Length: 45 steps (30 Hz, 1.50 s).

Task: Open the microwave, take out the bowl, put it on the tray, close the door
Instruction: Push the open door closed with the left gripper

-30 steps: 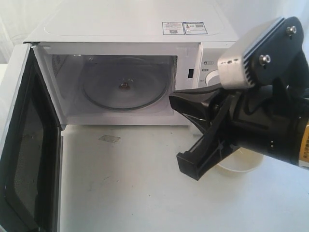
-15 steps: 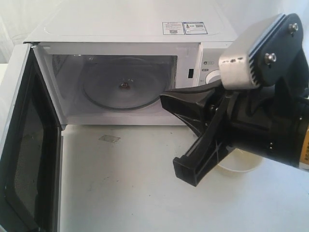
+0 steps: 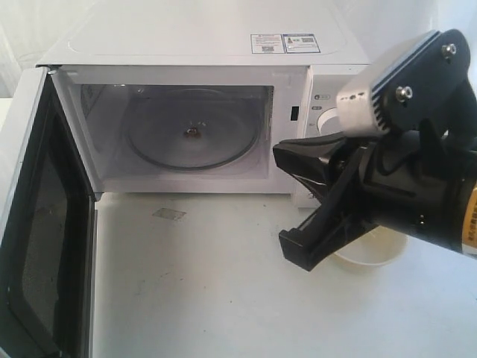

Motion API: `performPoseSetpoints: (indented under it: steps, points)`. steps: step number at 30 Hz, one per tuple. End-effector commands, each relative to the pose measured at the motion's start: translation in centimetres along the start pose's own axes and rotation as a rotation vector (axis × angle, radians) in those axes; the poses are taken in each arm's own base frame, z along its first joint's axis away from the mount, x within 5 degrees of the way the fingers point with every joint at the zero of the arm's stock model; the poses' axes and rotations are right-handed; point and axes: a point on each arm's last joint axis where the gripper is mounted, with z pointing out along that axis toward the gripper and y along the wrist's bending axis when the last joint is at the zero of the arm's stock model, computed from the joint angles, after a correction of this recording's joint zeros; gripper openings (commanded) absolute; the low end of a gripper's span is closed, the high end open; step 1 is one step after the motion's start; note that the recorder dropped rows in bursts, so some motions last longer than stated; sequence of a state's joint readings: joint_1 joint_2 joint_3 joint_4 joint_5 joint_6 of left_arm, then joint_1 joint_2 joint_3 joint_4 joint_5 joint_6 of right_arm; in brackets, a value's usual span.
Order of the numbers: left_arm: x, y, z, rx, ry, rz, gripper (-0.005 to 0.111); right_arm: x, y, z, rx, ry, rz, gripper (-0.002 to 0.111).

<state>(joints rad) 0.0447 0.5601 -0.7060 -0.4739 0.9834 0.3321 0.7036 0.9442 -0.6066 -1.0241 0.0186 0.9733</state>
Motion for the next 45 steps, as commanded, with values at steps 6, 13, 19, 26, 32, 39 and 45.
performPoseSetpoints:
  steps: [6,13,19,26,32,39,45]
  points:
    - [-3.2,-0.4,2.6,0.293,-0.076,0.100,0.000,0.0,0.0,0.0,-0.004,-0.006,-0.008,0.000]
    - [-5.5,1.0,3.9,0.246,-0.234,0.091,0.000,-1.6,0.0,-0.1,-0.012,-0.057,-0.063,0.000]
    - [-7.5,2.0,6.7,0.382,-0.316,0.155,0.000,-4.0,-0.1,-0.5,-0.004,-0.128,-0.089,0.000]
    - [-8.5,4.2,10.0,0.355,-0.327,0.135,0.000,-5.4,-0.2,-0.8,0.001,-0.171,-0.081,0.000]
    - [-11.0,4.3,12.3,0.418,-0.390,0.174,0.000,-6.1,-0.3,-1.0,0.003,-0.190,-0.081,0.000]
    - [-13.8,2.9,13.8,0.453,-0.372,0.294,0.000,-6.3,-0.3,-1.0,0.007,-0.193,-0.073,0.000]
    - [-14.9,3.6,13.7,0.354,-0.397,0.305,0.000,-5.7,-0.4,-0.2,0.013,-0.152,0.006,0.000]
